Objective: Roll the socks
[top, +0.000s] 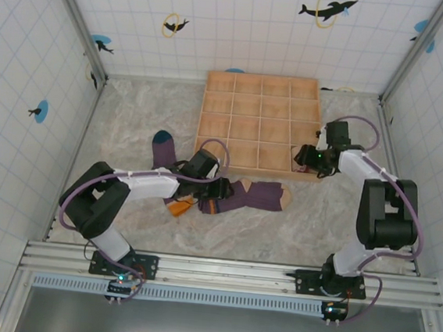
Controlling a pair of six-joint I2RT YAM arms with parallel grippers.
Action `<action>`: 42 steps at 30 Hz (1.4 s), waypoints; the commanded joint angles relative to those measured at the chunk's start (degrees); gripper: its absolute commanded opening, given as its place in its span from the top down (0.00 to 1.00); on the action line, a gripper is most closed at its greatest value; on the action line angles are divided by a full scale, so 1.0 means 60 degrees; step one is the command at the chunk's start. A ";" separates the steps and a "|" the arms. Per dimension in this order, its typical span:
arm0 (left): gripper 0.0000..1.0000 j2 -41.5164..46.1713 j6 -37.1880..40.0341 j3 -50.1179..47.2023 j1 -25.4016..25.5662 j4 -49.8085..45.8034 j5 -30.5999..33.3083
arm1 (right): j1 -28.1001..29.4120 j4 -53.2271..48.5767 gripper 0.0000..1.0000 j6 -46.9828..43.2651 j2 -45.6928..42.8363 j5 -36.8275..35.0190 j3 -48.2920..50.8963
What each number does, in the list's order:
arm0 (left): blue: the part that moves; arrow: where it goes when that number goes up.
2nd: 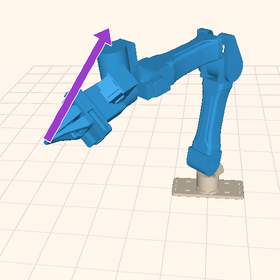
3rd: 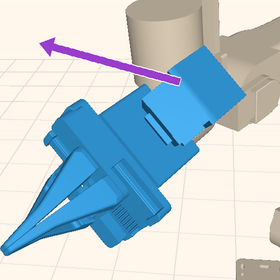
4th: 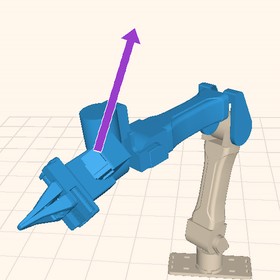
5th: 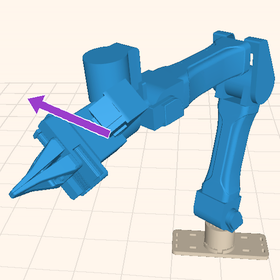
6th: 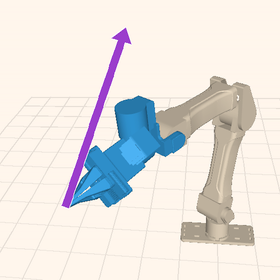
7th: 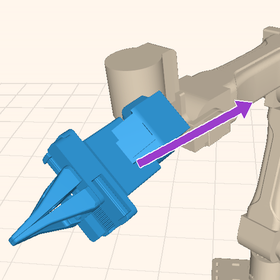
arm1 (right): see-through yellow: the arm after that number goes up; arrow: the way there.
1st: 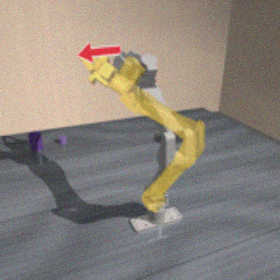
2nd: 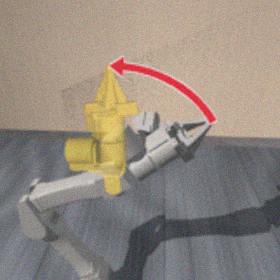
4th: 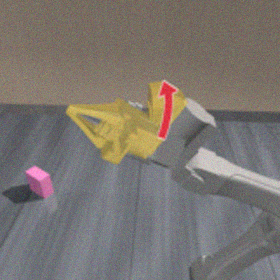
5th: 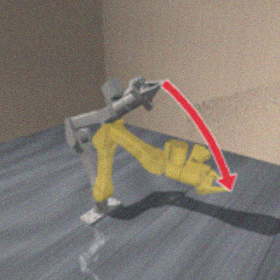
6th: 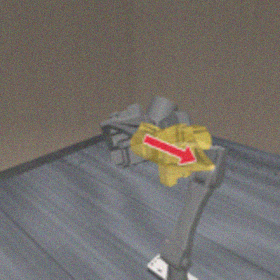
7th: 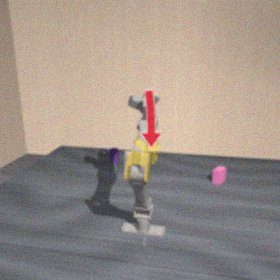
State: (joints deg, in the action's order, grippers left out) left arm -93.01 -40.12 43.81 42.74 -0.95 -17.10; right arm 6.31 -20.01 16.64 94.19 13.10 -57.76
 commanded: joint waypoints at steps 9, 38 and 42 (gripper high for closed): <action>0.31 -0.1006 -0.2149 -0.0181 0.0712 0.0712 -0.0263 | 0.0667 -0.0414 0.00 -0.0313 -0.2153 -0.1309 -0.0211; 0.28 0.0853 -0.0074 0.1222 0.0381 -0.2354 -0.0619 | 0.7127 0.0966 0.03 0.2126 -0.7002 -0.5983 0.5110; 0.30 0.0854 0.1067 0.1041 0.0230 -0.2711 -0.0881 | 0.8030 0.1190 0.09 0.2232 -0.6923 -0.6227 0.5408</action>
State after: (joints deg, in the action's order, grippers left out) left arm -88.20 -42.61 51.53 44.27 -11.62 -19.68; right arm 51.77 -16.78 28.91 52.93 -21.50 -27.00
